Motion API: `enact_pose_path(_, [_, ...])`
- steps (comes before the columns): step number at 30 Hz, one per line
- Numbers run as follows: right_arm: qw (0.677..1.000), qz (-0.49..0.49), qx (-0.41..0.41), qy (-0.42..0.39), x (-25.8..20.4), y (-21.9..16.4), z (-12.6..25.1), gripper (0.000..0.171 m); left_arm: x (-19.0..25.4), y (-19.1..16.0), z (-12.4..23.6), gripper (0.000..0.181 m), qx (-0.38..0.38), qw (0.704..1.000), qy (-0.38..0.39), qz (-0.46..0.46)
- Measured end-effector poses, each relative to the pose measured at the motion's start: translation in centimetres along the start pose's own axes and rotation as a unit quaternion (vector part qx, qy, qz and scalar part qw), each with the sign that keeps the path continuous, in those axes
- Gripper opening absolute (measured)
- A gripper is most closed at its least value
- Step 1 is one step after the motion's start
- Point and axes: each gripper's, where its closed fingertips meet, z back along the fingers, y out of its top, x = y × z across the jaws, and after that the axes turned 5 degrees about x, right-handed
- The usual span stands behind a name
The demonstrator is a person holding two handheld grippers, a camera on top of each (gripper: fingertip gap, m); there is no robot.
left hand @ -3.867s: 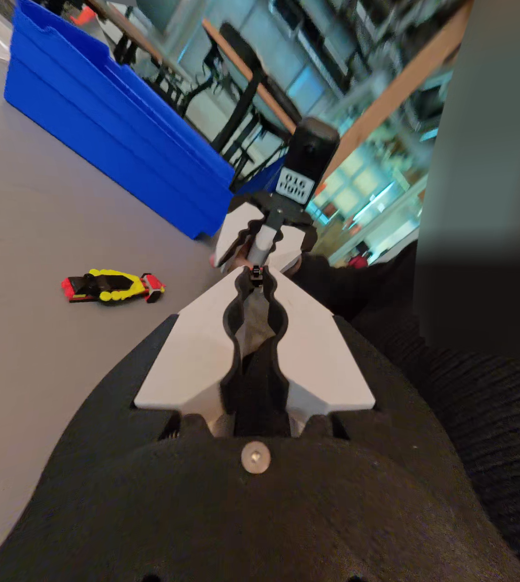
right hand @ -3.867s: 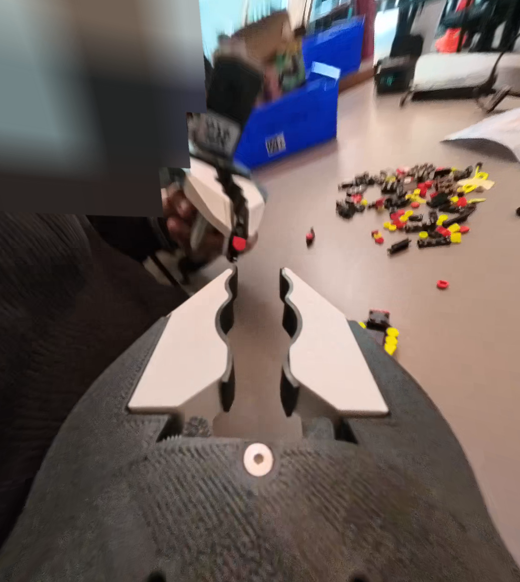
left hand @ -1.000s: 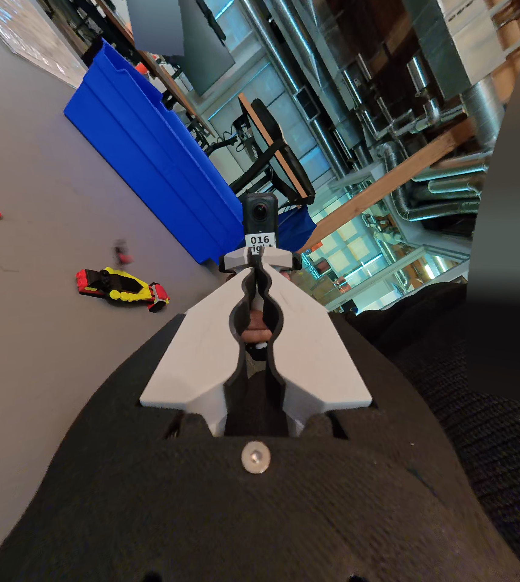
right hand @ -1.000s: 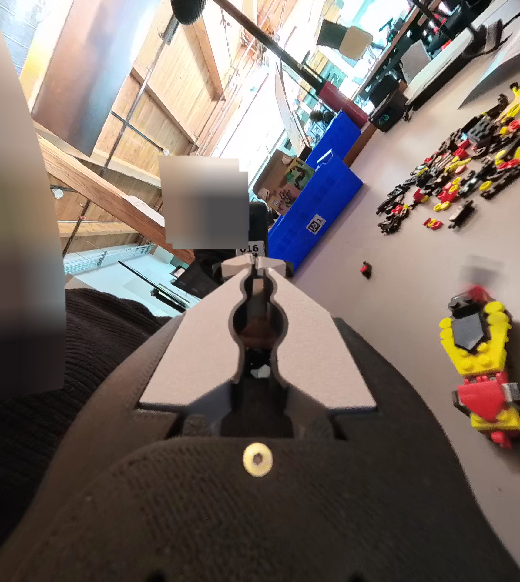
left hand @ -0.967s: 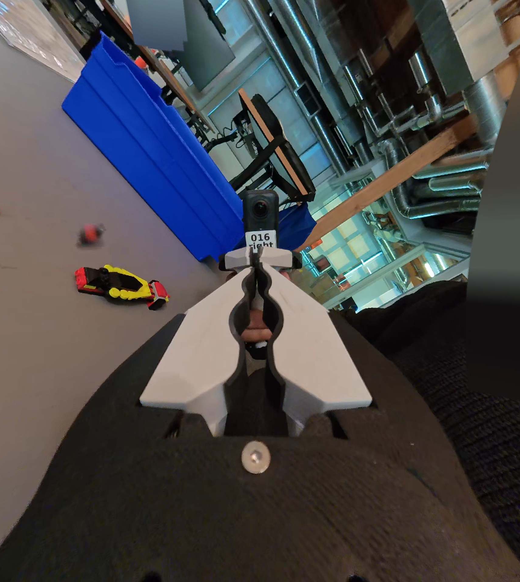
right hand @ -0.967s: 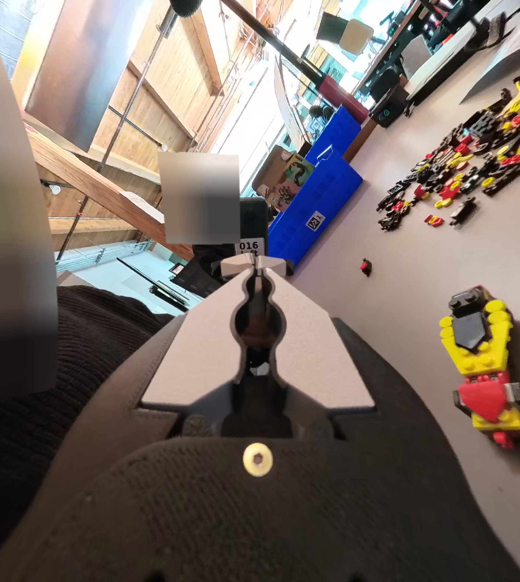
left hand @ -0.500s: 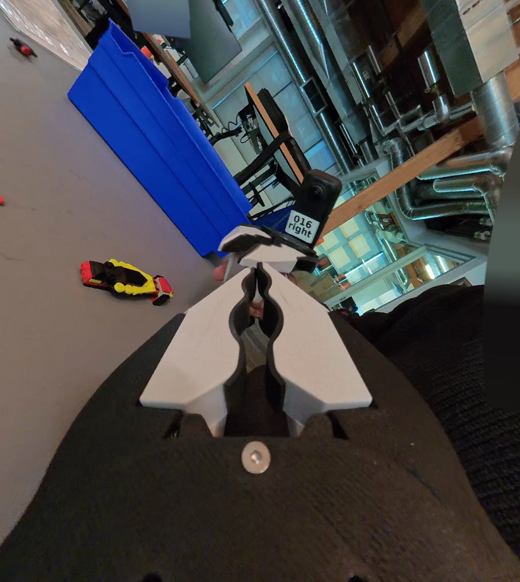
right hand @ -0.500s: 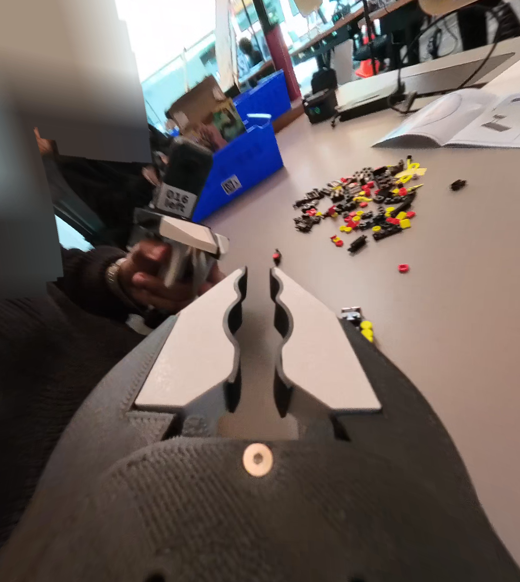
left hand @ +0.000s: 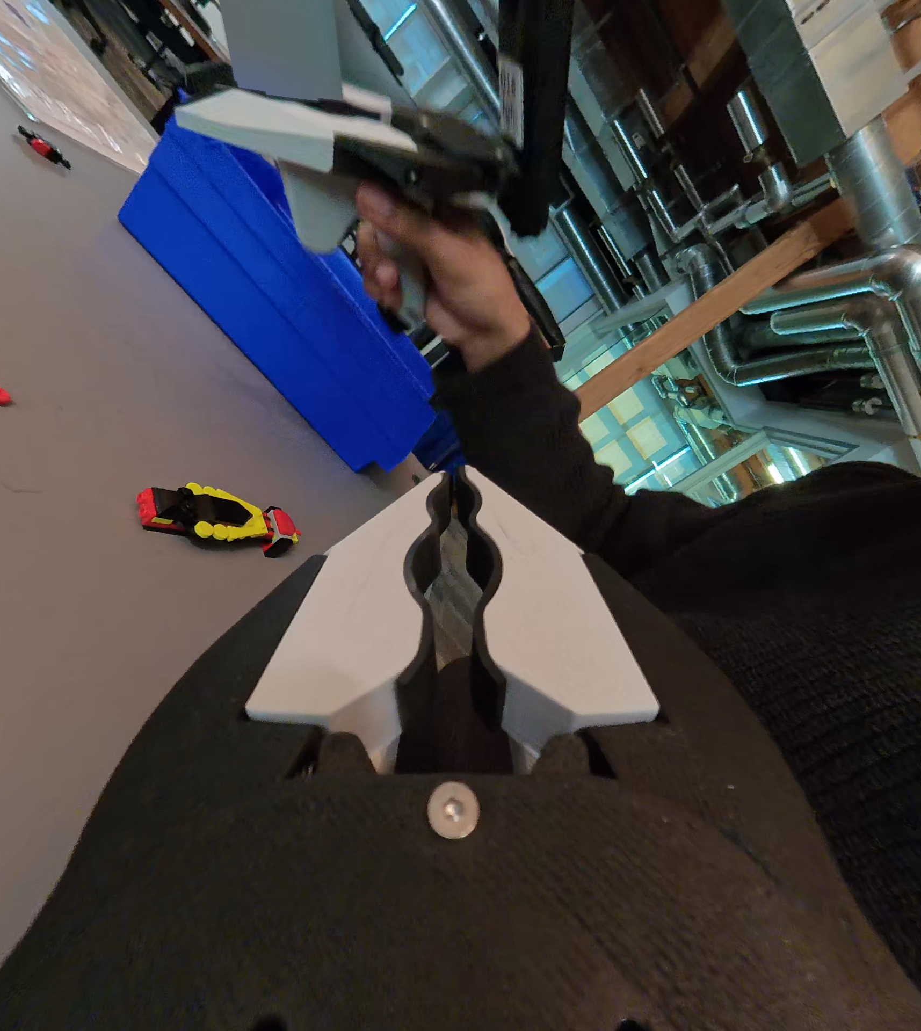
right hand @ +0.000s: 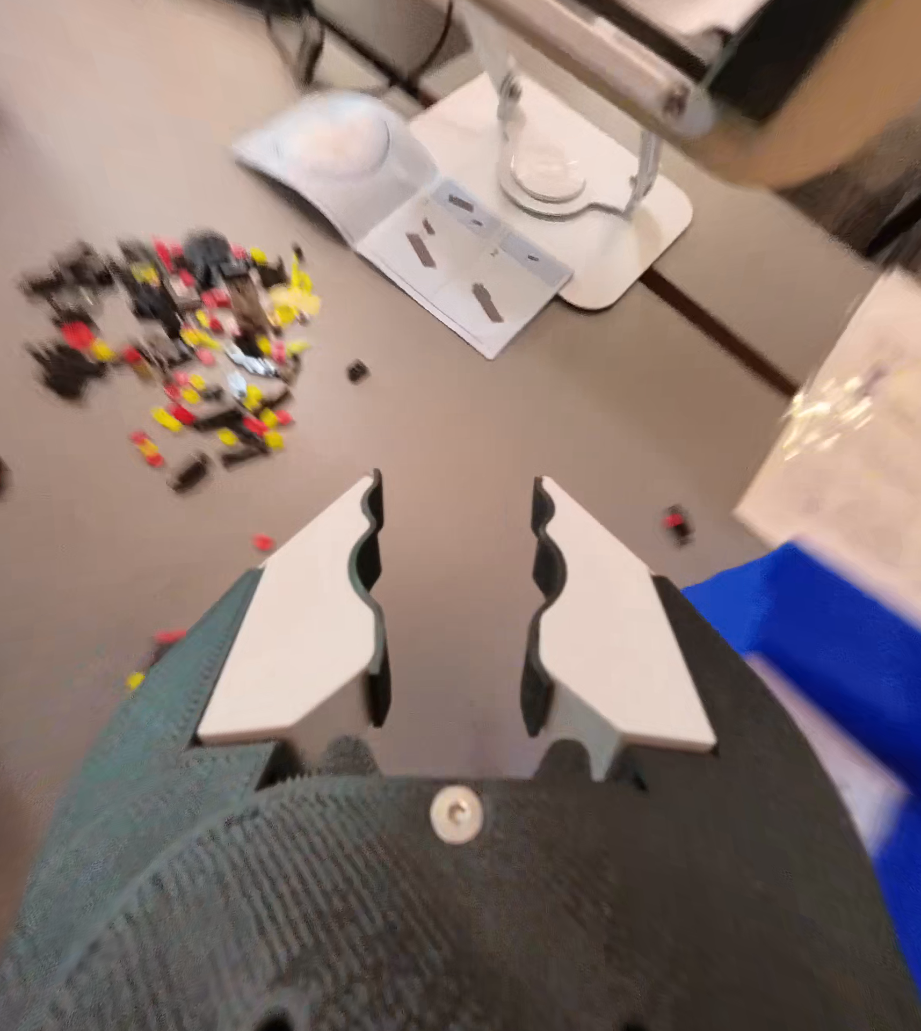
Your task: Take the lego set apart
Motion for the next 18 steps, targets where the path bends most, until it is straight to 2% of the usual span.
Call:
enact_pose_path(4, [0.968, 0.217, -0.122, 0.025, 6.7, 1.0, -2.5, 0.019, 0.6, 1.0, 0.7, 0.0, 0.015, 1.0, -0.007, -0.007])
enact_pose_path(8, [0.925, 0.182, -0.312, 0.119, 11.0, -4.2, -5.8, 0.031, 0.7, 2.4, 1.4, 0.0, 0.055, 0.998, 0.003, -0.016])
enact_pose_path(10, [0.911, 0.191, -0.346, 0.114, 12.9, -5.6, -7.5, 0.027, 0.7, 2.3, 1.4, 0.0, 0.047, 0.999, 0.002, -0.019])
enact_pose_path(12, [0.895, 0.181, -0.386, 0.129, 13.3, -7.3, -8.4, 0.03, 0.4, 2.2, 1.4, 0.0, 0.041, 0.999, 0.008, -0.024])
enact_pose_path(18, [0.851, 0.214, -0.466, 0.116, 15.1, -10.5, -9.3, 0.028, -1.0, 1.9, 1.2, 0.0, 0.033, 0.999, 0.018, 0.004])
